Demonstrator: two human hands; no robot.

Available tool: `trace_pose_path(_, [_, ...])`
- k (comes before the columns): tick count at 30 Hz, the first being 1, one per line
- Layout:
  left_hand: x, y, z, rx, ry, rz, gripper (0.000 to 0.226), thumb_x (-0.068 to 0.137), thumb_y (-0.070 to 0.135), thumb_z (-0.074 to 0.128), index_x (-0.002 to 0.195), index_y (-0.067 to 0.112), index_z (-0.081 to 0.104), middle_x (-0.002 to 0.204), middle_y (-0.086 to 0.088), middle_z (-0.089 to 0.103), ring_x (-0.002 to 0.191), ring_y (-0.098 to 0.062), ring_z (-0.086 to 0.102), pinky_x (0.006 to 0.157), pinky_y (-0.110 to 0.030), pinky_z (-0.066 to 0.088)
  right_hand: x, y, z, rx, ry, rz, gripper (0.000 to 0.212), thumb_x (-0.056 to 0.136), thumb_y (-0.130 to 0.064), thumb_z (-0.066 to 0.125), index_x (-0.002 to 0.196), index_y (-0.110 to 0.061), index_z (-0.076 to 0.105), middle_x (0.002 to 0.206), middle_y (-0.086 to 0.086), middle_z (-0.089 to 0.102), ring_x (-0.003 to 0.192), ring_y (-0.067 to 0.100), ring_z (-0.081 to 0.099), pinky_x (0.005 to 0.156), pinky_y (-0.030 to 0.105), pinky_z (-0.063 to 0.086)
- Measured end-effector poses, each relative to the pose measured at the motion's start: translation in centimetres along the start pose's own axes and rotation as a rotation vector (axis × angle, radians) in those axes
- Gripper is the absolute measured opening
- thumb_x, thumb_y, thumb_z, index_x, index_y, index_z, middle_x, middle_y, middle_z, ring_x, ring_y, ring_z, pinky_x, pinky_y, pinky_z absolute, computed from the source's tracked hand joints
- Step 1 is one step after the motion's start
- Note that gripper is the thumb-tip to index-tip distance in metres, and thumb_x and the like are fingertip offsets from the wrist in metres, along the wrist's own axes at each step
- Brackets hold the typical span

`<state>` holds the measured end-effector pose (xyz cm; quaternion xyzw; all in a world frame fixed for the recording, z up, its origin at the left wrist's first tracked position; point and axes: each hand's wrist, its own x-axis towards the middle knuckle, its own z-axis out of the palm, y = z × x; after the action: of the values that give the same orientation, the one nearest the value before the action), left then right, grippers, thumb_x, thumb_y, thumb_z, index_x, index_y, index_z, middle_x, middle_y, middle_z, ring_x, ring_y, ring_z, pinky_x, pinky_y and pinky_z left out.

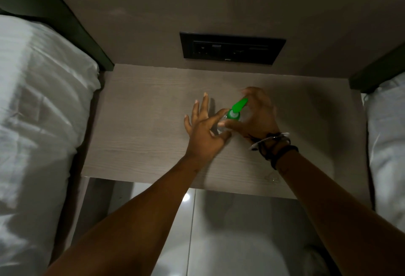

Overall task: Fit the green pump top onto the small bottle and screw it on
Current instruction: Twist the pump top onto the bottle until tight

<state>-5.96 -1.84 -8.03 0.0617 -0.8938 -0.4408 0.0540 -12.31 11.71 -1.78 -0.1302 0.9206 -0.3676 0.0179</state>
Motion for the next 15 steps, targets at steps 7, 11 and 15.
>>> trace_pose_path(7, [0.0, 0.2, -0.2, 0.006, -0.026, 0.0, 0.063, 0.071, 0.05, 0.073, 0.128, 0.051, 0.045, 0.163, 0.003, 0.002, 0.148, -0.02, -0.006, 0.111, -0.052, -0.011, -0.5, 1.8, -0.5, 0.118, -0.199, 0.003, 0.05, 0.066, -0.026, 0.08, 0.113, -0.021, 0.062, 0.147, 0.006, 0.037, 0.137, 0.032, 0.028, 0.109, 0.059, 0.026])
trace_pose_path(11, [0.3, 0.1, -0.3, 0.01, -0.034, -0.005, 0.056, 0.071, 0.05, 0.071, 0.124, 0.044, 0.055, 0.163, 0.0, -0.001, 0.149, -0.022, -0.009, 0.112, -0.053, -0.012, -0.1, 0.9, -0.3, -0.061, -0.082, 0.016, 0.054, 0.054, -0.045, 0.083, 0.1, -0.023, 0.064, 0.148, 0.006, 0.035, 0.14, 0.031, 0.019, 0.111, 0.061, 0.016])
trace_pose_path(15, [0.2, 0.2, -0.4, 0.012, -0.028, -0.007, 0.052, 0.073, 0.056, 0.06, 0.122, 0.04, 0.059, 0.163, 0.003, -0.003, 0.148, -0.016, -0.014, 0.112, -0.05, -0.018, -0.4, 0.7, 0.1, -0.161, -0.111, -0.004, 0.071, 0.054, -0.064, 0.069, 0.116, -0.032, 0.054, 0.157, 0.01, 0.011, 0.143, 0.034, 0.005, 0.109, 0.063, 0.003])
